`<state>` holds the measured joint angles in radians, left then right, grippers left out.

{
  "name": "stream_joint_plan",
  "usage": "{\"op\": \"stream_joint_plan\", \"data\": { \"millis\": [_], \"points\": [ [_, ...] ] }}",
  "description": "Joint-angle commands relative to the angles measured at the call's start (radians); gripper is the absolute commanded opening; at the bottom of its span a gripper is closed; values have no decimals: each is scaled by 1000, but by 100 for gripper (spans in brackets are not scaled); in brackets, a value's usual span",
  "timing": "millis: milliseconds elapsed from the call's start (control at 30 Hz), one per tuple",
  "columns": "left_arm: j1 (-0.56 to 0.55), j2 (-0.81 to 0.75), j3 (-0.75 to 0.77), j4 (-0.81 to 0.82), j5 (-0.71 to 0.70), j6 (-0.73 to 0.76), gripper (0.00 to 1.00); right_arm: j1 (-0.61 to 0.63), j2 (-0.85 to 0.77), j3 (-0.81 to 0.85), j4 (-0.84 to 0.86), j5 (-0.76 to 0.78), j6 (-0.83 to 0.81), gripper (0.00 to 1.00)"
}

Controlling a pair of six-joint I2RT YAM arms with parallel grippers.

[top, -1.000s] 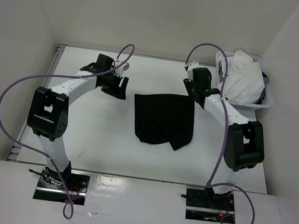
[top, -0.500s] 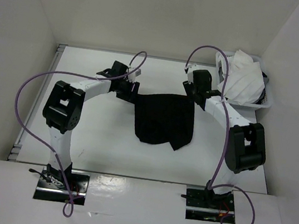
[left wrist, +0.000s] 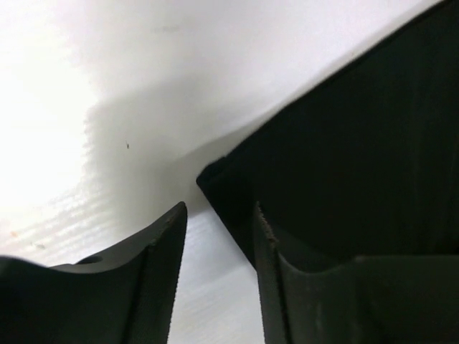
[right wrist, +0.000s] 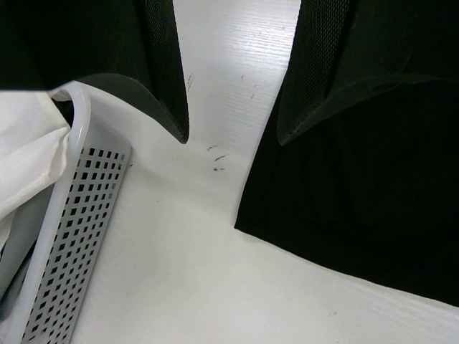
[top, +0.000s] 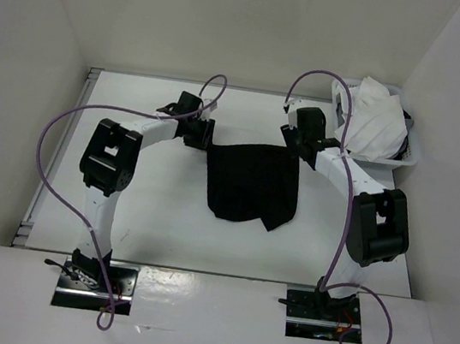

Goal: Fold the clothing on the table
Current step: Flatten the skirt out

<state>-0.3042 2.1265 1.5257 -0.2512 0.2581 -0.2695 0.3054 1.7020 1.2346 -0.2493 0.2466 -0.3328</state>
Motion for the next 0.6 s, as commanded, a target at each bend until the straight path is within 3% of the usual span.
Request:
{"op": "stream_joint_plan", "data": {
  "millis": [0, 333, 567],
  "points": [
    [2, 38, 54, 26, -6, -23, 48, 4, -44, -11, 2, -7, 15, 58],
    [-7, 59, 57, 17, 13, -23, 35, -6, 14, -1, 21, 13, 6, 58],
    [-7, 24, 16, 17, 13, -23, 12, -42, 157, 45, 31, 3, 48, 59]
  ]
}}
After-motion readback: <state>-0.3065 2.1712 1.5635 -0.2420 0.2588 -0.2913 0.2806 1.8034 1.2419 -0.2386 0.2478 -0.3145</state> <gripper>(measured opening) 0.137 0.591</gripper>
